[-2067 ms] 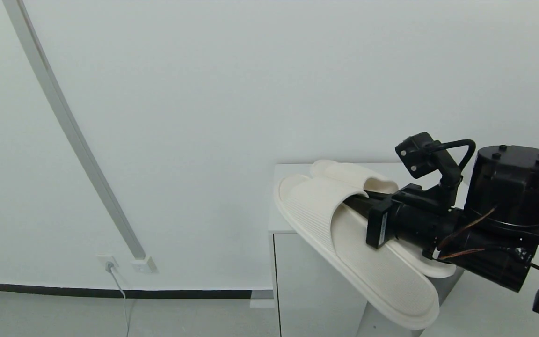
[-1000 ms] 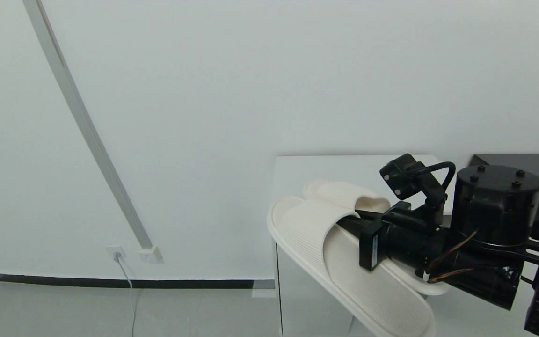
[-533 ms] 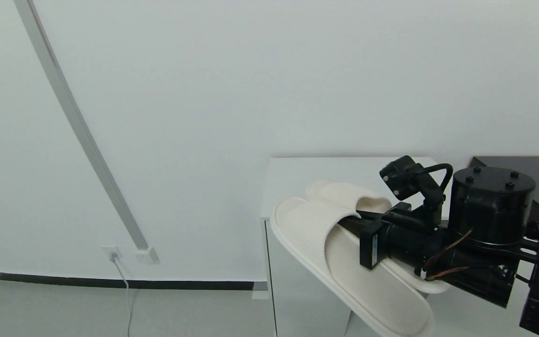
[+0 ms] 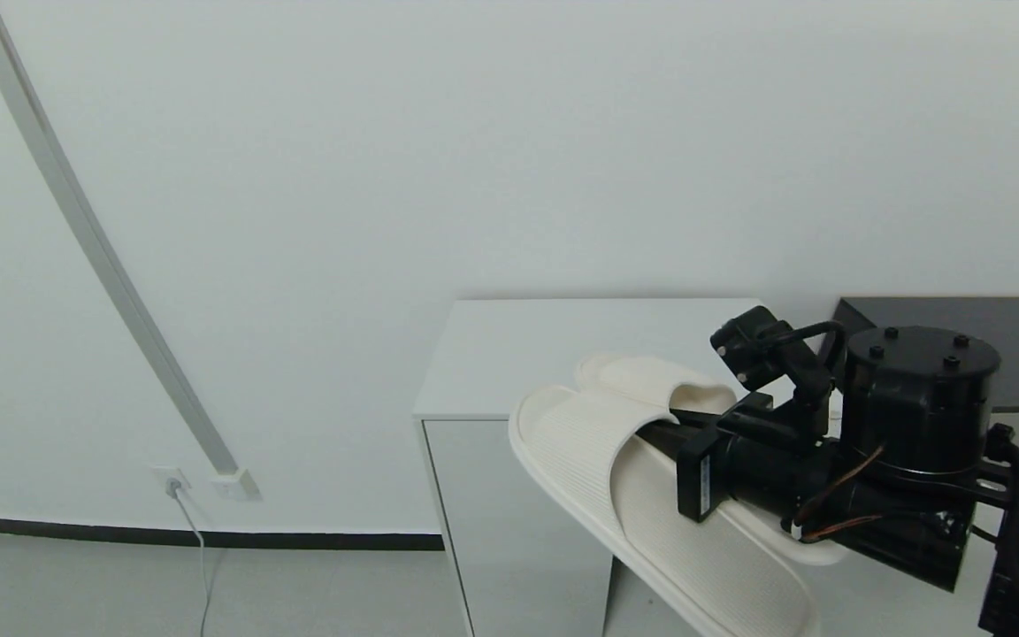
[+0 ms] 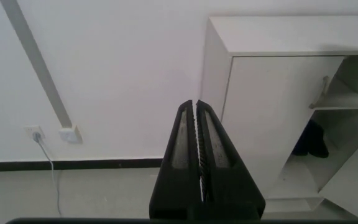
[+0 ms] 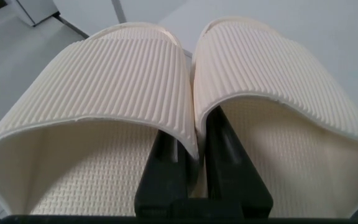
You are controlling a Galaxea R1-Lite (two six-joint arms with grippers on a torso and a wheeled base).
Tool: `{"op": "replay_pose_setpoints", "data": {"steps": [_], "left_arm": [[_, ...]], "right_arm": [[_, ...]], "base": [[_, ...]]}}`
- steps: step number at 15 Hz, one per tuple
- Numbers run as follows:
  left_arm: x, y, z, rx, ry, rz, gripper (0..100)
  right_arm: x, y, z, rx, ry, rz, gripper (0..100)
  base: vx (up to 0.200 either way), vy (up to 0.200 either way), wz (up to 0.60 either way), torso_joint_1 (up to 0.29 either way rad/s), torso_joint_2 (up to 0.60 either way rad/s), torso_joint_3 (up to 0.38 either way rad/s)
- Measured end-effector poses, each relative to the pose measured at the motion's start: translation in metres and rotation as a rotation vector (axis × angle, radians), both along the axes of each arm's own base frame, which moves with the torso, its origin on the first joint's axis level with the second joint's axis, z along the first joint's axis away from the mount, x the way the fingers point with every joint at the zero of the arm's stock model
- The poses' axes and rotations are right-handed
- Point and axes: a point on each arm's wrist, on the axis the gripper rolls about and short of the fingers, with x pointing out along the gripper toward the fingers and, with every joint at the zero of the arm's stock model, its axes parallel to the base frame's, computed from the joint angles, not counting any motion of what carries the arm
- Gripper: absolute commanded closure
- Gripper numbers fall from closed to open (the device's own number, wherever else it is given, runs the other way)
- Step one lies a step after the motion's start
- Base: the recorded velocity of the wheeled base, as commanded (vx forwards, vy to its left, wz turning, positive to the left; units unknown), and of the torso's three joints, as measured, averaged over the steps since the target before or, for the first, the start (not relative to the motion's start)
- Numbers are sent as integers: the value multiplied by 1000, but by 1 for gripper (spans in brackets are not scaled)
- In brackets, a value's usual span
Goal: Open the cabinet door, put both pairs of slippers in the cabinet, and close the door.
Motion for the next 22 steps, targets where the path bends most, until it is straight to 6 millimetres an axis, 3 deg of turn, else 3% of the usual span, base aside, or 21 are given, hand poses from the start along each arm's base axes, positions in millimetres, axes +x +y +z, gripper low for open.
{"op": "replay_pose_setpoints", "data": {"steps": [8, 22], "left_arm": [[0, 0, 0, 1, 0, 0, 100], [0, 0, 0, -1, 0, -1, 100]], "right_arm": [[0, -3, -5, -15, 13, -7, 100], [-4, -10, -15, -66, -26, -2, 100]], "base": [[0, -200, 0, 2, 0, 1], [0, 0, 0, 0, 0, 0]]}}
